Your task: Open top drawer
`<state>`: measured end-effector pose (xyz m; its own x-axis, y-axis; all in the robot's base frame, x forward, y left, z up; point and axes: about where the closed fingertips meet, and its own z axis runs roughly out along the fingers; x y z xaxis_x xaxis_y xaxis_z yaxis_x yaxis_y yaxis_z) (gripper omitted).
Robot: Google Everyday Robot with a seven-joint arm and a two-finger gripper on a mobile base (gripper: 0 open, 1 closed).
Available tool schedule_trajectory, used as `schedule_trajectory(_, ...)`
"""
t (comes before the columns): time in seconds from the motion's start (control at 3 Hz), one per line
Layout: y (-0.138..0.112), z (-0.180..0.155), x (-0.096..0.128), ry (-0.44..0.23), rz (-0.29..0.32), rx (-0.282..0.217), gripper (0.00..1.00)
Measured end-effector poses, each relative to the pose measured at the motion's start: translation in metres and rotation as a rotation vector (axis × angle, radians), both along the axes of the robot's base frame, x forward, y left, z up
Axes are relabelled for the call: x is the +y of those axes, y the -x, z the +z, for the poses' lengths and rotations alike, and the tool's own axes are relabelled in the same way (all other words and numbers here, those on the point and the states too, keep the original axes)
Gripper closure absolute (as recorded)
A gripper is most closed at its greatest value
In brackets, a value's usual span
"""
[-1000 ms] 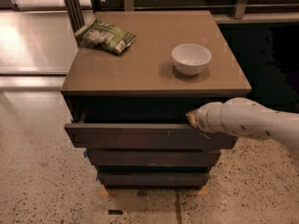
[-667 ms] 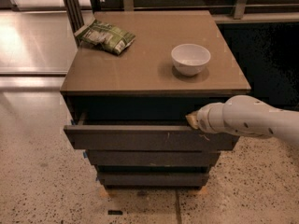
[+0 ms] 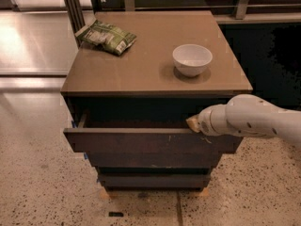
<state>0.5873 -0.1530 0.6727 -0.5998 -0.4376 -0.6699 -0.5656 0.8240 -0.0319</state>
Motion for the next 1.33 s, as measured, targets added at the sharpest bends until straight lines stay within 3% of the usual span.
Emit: schedule_trajectory(1.33,0.022,-0.002,0.006,-0.01,0.036,0.043,1.0)
